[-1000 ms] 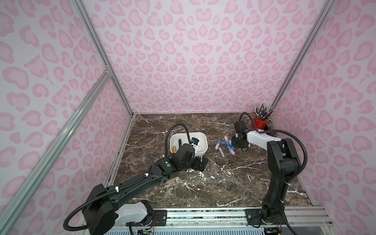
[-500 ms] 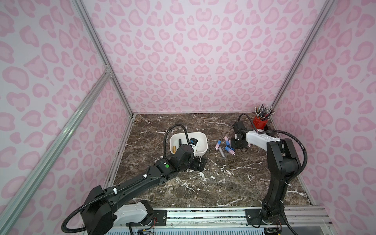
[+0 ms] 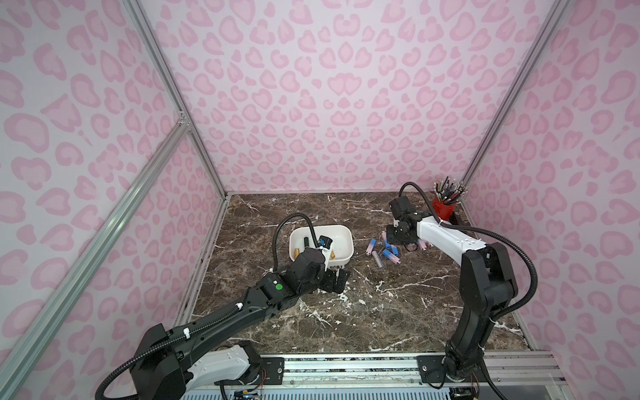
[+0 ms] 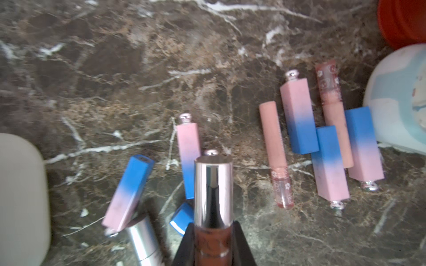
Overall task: Put the lipstick into the storage box
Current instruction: Pick up the lipstick at the center of the board, then place the lipstick in the storage box.
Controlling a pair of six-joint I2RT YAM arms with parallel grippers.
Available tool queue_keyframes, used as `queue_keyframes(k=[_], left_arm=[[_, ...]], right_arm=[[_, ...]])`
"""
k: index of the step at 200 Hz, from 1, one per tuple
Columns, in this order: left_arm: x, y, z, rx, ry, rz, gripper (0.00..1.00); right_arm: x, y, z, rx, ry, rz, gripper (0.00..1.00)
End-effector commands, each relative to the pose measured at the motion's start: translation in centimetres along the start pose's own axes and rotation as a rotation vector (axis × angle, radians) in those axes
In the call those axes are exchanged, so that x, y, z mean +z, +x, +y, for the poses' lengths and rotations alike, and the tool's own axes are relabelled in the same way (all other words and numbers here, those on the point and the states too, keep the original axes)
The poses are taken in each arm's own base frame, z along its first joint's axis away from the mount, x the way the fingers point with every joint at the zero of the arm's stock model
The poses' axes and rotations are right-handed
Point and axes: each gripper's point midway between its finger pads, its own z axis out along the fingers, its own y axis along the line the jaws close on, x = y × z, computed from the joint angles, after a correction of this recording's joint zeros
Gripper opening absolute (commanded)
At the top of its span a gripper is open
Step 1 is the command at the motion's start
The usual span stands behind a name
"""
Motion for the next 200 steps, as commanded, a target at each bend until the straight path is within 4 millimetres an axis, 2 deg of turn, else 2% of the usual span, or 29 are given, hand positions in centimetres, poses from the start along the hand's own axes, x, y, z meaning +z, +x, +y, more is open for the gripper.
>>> queue_keyframes(k=[1,21,46,78,117,129,135,166,184,200], left_arm=[[-0.4,-0.1,0.3,-0.010,-0.010,-0.017,0.98],[-0.9,0.4,0.6,-0.018,-0.010,-0.017,0.98],[-1.7,1.0,1.3,-0.033,-0.025,-0.023,0.98],[-3.3,2.0,2.2,-0.056,-0.039,-0.040,0.98],[-5.1,3.0,3.2,-0.083,-0.053,-0.064,0.98],[-5.4,3.4,3.4,-0.093,-0.056,-0.066,0.98],[-5.6,3.5,3.5,-0.097,-0.056,-0.068,0.98],[-5.9,4.0,3.7,-0.112,-0.052,-0.067,0.98],[-6.1,4.0,3.8,-0.115,-0.058,-0.069,0.98],[-6.3,4.0,3.9,-0.117,-0.063,-0.070,0.98]], right_arm=[[-1.5,-0.6,2.9,-0.050,-0.023,-0.013,0.13],[-2.6,-1.0,6.9,-0.110,-0.065,-0.034,0.13],[-2.9,-1.0,11.6,-0.169,-0.117,-0.040,0.13],[-1.9,-0.2,16.9,-0.233,-0.169,-0.017,0.13],[-0.1,1.3,21.8,-0.300,-0.206,0.023,0.13],[0.2,1.5,22.8,-0.311,-0.219,0.030,0.13],[1.5,2.3,23.2,-0.319,-0.213,0.059,0.13],[3.6,3.7,24.3,-0.328,-0.216,0.102,0.15],[4.1,4.0,24.4,-0.328,-0.220,0.112,0.18],[4.1,3.9,24.6,-0.333,-0.228,0.115,0.25]])
